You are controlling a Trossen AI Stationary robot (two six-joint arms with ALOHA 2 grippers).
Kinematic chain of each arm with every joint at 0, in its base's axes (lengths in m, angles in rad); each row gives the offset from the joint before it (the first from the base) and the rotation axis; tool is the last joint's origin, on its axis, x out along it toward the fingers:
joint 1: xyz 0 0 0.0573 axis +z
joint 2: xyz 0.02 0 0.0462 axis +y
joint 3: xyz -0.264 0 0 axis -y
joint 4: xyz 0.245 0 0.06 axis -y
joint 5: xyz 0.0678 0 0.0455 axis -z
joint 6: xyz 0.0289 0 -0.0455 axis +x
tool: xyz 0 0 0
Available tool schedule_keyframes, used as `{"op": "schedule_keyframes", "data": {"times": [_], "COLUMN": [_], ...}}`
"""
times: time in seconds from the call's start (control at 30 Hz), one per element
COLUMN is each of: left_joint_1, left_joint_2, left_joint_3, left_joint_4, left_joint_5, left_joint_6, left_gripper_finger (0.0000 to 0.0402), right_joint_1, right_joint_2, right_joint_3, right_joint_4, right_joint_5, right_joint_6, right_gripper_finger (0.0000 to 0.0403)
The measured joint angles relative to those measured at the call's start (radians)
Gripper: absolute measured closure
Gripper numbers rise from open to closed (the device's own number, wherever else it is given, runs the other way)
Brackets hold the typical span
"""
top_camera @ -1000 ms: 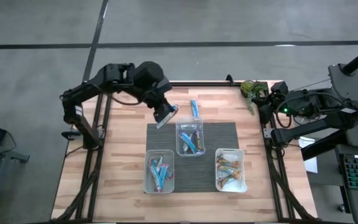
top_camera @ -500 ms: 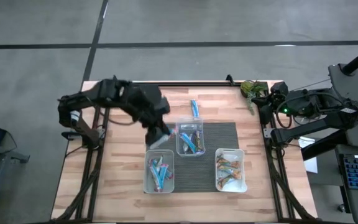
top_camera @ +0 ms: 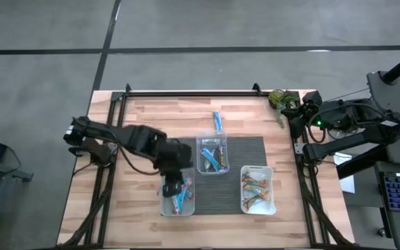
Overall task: Pick and place Granola Bars by type
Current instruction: Put the red granola bar into the gray bin
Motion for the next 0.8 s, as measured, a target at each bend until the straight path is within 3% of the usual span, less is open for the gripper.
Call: {"op": "schedule_keyframes", "data": {"times": [0.2,0.33,0.8], "left_joint_1": [-0.022,-0.021,-0.020], "left_joint_2": [-0.001,-0.001,-0.002], "left_joint_3": [-0.125,-0.183,-0.321], "left_joint_4": [0.092,0.149,0.214], "left_joint_5": [0.002,-0.021,-0.104], "left_joint_6": [-0.016,-0.112,-0.768], "left_gripper_finger": [0.0401,0.0401,0.0401], "right_joint_1": [0.000,0.000,0.000], "right_joint_2": [-0.002,-0.002,-0.002], "right_joint_3": [0.000,0.000,0.000], "right_joint_4": [-0.001,-0.001,-0.001], "right_joint_5": [0.000,0.000,-0.004], "right_joint_6": [0.006,-0.023,-0.159], "right_gripper_finger": [0.0394,0.0394,0.0394]}}
